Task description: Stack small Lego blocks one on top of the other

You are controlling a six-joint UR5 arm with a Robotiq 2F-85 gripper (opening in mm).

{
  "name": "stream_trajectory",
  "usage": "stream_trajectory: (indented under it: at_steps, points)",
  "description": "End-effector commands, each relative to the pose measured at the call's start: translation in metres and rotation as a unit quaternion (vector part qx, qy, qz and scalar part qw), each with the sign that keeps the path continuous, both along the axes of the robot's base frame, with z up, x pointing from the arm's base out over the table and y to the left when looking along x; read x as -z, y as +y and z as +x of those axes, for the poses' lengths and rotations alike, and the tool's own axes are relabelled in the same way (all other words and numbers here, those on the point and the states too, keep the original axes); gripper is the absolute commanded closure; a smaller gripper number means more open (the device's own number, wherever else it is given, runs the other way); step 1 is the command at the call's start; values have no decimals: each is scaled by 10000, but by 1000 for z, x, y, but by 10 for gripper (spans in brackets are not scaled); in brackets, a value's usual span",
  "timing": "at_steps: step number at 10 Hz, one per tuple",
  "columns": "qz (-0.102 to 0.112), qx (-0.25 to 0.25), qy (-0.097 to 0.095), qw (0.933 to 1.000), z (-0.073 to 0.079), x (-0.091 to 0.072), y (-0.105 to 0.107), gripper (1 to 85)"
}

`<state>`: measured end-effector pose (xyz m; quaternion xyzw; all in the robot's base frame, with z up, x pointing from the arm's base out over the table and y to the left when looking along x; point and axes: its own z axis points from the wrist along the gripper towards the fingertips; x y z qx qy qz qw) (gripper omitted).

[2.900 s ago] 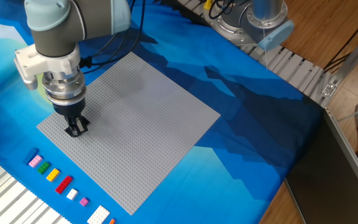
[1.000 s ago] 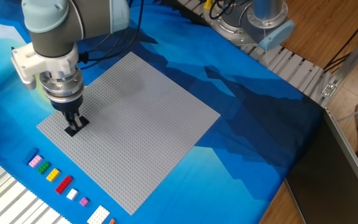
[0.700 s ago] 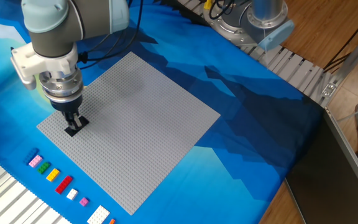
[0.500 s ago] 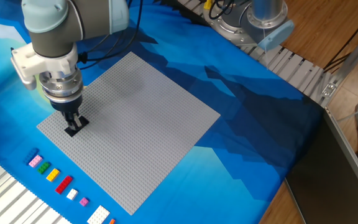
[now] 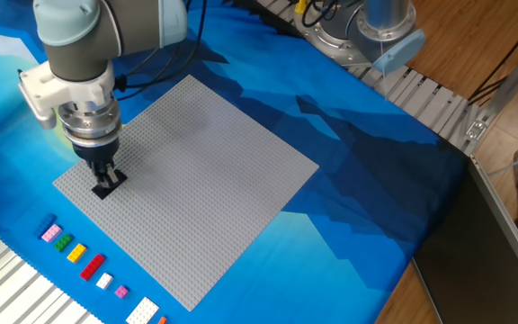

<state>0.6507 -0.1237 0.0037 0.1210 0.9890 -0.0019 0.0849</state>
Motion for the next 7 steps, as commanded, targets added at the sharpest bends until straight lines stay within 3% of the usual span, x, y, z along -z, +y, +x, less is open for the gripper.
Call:
stream_trajectory:
  at_steps: [1,7]
  points:
    - [188,-102,6,9998,-1,0,5,847]
    - [203,-443,76,9988,-3,1,-3,847]
